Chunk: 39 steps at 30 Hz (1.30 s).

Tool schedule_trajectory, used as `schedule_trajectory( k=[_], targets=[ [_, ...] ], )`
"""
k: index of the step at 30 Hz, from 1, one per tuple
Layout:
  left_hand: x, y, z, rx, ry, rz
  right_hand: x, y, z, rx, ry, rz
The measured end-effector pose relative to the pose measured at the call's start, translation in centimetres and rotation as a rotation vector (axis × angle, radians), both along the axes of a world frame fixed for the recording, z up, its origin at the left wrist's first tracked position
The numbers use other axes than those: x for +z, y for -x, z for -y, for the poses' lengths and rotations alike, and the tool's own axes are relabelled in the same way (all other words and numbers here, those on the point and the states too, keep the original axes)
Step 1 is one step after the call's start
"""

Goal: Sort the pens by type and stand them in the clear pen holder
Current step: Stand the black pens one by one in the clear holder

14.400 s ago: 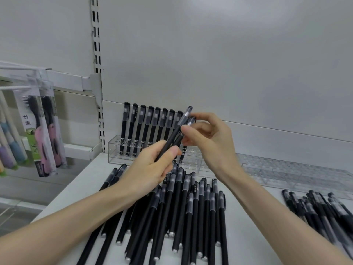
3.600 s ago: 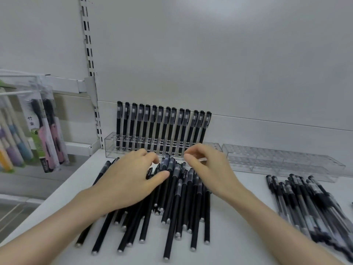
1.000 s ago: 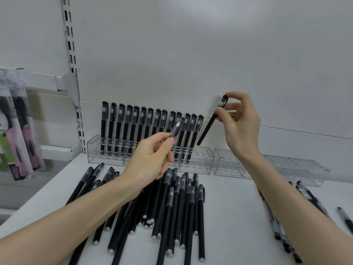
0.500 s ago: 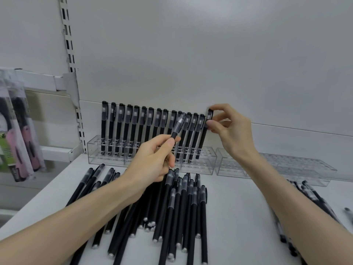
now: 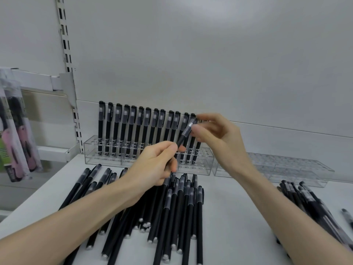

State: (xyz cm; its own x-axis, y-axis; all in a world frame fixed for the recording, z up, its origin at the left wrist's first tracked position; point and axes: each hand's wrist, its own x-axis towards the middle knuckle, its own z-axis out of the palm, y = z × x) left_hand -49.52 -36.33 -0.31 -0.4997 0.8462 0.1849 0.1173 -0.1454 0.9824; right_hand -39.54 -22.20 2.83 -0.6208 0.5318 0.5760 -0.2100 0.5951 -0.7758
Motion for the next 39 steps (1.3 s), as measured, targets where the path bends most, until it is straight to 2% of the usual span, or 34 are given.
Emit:
schedule_trajectory(
  k=[3, 6, 11, 14, 16, 20, 30, 39],
  targets=[
    [-0.2, -0.5, -0.1, -0.039, -0.010, -0.004, -0.4, -0.1, 0.7, 0.077, 0.111, -0.067],
    [-0.2, -0.5, -0.1, -0.041, 0.008, -0.132, -0.1, -0.5, 1.0, 0.118, 0.202, -0.097],
    [-0.5, 0.5, -0.1, 0.186, 0.085, -0.639, 1.7, -1.4, -0.1, -0.058, 0.059, -0.163],
    [-1.3, 1.2, -0.3, 0.230, 0.214, -0.947, 2.6, -1.8, -1.7, -0.191, -0.069, -0.183],
    [-1.7, 1.4, -0.5, 0.210, 0.301, -1.052, 2.7, -1.8, -2.5, -0.233, -0.110, -0.193],
    [-2.2, 1.6, -1.0, 0.179, 0.404, -1.100, 2.4, -1.1, -3.6, -0.262, -0.146, -0.184],
    [-2.3, 1.7, -1.1, 0.186, 0.421, -1.167, 0.2, 0.3, -4.7, -0.256, -0.179, -0.032],
    [-2.4, 1.8, -1.3, 0.208, 0.425, -1.184, 1.0, 0.1, -5.2, -0.263, -0.207, 0.052]
  ],
)
